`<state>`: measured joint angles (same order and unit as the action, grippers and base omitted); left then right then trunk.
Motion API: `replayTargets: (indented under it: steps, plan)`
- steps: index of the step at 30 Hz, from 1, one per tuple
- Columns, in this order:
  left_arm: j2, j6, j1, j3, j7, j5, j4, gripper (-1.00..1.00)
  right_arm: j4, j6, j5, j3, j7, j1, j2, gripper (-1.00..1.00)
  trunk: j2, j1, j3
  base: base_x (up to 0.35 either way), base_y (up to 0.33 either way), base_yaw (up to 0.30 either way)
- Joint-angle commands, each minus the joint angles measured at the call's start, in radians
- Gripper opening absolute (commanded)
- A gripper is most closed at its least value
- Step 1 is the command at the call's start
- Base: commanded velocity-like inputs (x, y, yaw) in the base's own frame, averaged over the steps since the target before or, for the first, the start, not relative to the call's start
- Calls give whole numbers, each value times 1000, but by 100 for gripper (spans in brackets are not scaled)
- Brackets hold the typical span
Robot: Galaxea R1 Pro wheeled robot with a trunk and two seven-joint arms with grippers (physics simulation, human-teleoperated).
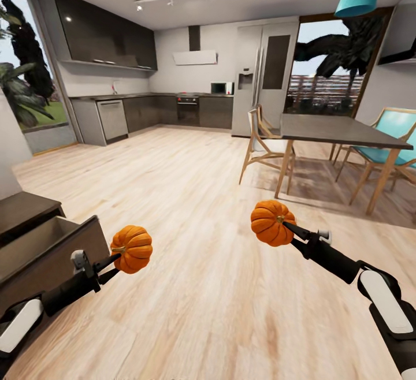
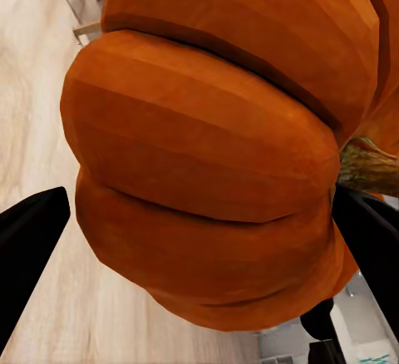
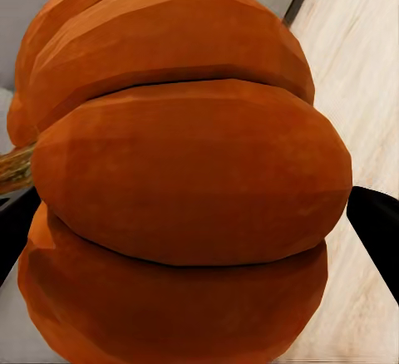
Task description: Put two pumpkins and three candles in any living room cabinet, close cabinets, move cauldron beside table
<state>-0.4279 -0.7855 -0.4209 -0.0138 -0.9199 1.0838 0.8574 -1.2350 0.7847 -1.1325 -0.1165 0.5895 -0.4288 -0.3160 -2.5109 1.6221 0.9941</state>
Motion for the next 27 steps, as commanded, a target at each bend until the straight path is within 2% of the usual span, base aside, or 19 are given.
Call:
replayTargets:
  steps: [1, 27]
  plan:
    - [0, -6, -1, 1, 0, 4, 0, -100, 0, 7, -4, -2, 1, 0, 0, -100, 0, 0, 1, -1, -282, 290]
    - [0, -6, -1, 0, 0, 3, 0, -100, 2, 7, -4, 0, 1, -1, 0, -100, 0, 0, 1, 0, -283, 290]
